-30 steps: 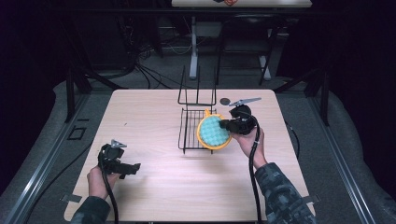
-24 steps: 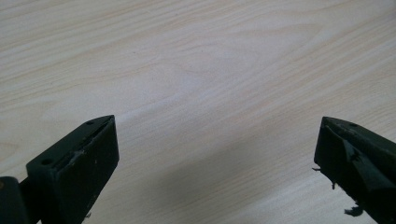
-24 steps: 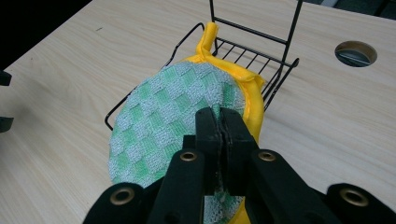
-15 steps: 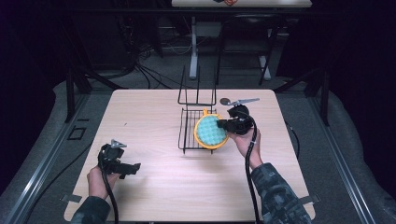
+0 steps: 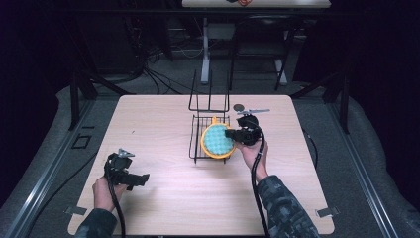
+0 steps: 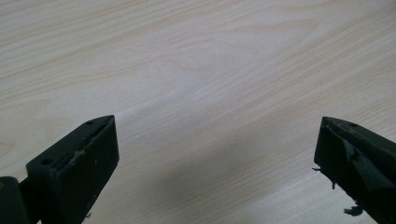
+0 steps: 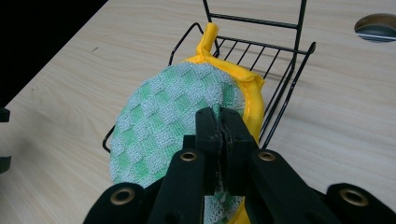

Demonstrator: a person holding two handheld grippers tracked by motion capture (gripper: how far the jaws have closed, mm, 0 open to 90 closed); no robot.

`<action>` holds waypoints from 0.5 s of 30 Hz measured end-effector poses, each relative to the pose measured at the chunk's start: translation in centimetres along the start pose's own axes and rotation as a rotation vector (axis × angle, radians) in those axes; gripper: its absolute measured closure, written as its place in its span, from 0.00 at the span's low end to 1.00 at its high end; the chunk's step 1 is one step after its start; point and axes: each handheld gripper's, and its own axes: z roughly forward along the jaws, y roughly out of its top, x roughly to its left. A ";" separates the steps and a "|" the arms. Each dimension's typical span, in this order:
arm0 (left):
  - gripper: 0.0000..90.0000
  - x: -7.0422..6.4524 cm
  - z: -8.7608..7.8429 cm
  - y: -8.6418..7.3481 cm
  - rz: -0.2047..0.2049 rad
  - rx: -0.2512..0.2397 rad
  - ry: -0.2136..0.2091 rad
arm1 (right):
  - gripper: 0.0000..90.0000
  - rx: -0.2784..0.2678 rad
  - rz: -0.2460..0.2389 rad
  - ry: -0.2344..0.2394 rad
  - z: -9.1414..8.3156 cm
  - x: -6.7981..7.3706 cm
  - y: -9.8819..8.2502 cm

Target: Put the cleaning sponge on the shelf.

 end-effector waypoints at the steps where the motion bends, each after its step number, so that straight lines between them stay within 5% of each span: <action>1: 0.00 0.0 0.0 0.0 0.000 0.001 0.001 | 0.97 0.001 0.008 -0.004 0.2 0.0 -0.1; 15: 0.00 0.0 0.0 0.1 0.005 0.004 0.001 | 0.97 -0.006 0.061 -0.032 2.3 -0.1 -0.7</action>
